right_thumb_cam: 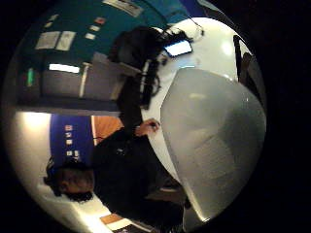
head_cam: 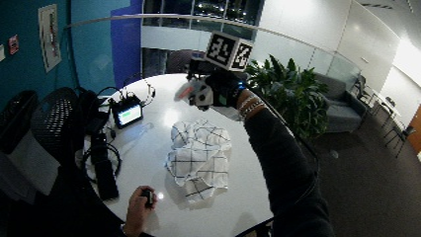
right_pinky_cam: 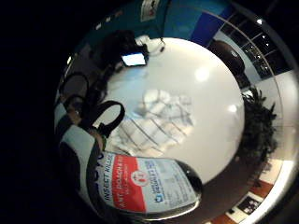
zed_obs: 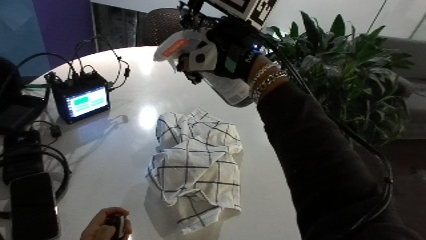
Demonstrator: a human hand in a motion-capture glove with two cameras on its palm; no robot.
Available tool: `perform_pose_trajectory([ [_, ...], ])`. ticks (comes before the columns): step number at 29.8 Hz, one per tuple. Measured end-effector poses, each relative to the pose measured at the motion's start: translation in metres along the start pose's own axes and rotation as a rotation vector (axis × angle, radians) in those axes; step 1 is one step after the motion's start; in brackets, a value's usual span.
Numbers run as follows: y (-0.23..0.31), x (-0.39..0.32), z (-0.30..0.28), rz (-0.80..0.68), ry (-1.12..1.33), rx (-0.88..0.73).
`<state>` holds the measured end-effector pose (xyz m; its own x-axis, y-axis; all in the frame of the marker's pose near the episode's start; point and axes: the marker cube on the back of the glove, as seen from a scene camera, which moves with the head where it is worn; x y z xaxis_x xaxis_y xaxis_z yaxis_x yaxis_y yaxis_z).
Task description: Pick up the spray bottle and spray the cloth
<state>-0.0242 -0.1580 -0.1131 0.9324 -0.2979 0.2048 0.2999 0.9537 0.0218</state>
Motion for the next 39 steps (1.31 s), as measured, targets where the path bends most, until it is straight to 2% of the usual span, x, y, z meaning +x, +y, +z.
perform_pose_trajectory([
  [10,-0.032,-0.016,-0.005,-0.214,-0.54,0.365],
  [16,-0.051,-0.03,0.049,-0.267,-0.832,0.542],
  [26,-0.062,-0.035,0.131,-0.193,-0.93,0.519],
  [32,-0.053,-0.03,0.145,-0.184,-0.947,0.525],
  [39,-0.043,-0.026,0.137,-0.169,-0.936,0.54],
])
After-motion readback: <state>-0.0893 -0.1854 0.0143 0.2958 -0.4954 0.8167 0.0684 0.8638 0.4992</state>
